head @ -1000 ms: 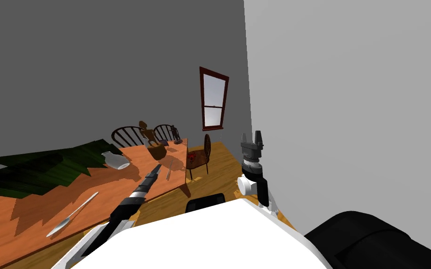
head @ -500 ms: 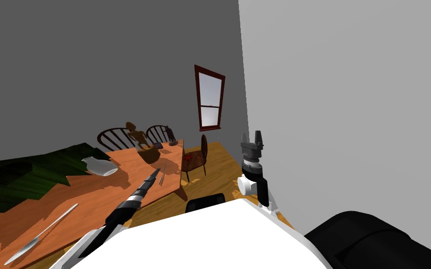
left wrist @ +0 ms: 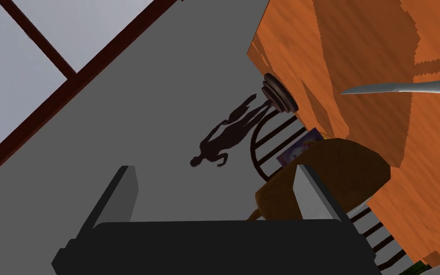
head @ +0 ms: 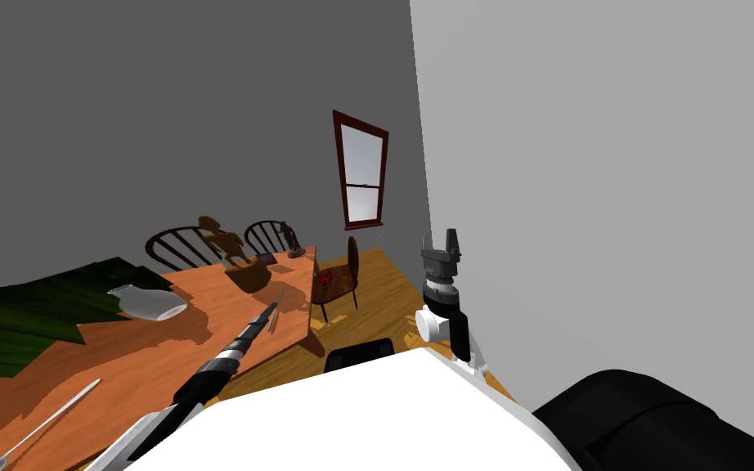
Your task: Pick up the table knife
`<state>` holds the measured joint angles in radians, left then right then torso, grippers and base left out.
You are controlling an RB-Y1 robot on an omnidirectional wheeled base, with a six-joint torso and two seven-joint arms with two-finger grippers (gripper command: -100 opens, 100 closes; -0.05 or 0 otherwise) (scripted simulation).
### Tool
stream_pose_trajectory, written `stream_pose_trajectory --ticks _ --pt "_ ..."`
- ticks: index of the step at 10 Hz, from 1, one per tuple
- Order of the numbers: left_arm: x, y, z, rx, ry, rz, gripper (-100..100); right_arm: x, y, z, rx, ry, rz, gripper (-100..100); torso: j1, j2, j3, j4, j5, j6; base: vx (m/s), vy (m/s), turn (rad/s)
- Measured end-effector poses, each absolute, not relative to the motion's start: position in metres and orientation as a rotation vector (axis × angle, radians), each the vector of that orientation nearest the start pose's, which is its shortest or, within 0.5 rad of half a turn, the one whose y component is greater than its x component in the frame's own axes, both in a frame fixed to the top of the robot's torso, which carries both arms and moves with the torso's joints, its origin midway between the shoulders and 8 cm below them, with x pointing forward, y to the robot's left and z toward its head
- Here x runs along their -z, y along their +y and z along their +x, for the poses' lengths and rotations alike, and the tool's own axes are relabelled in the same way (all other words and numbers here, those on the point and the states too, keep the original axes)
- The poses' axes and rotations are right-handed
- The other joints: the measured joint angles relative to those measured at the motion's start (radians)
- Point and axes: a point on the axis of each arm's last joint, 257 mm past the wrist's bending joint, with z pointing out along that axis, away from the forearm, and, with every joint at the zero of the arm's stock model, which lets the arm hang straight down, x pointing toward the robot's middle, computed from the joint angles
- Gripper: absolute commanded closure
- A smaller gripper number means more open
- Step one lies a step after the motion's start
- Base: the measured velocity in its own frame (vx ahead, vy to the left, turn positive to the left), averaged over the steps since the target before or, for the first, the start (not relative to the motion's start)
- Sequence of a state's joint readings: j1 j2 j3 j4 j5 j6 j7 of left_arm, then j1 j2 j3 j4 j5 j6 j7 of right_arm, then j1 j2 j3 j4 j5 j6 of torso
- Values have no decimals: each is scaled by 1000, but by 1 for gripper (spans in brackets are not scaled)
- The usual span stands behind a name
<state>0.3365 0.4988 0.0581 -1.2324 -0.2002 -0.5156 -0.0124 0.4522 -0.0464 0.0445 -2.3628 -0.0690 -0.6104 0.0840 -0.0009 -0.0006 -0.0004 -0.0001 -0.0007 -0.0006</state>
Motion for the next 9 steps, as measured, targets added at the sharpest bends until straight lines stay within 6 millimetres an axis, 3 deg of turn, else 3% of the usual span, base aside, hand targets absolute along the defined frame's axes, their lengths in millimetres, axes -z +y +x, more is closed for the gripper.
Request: stream_pose_trajectory --ticks 9 --pt "435 513 337 329 1864 -751 -100 -92 -257 306 -1378 456 460 0 2 -2 -1 0 0 1 43 -6 -86"
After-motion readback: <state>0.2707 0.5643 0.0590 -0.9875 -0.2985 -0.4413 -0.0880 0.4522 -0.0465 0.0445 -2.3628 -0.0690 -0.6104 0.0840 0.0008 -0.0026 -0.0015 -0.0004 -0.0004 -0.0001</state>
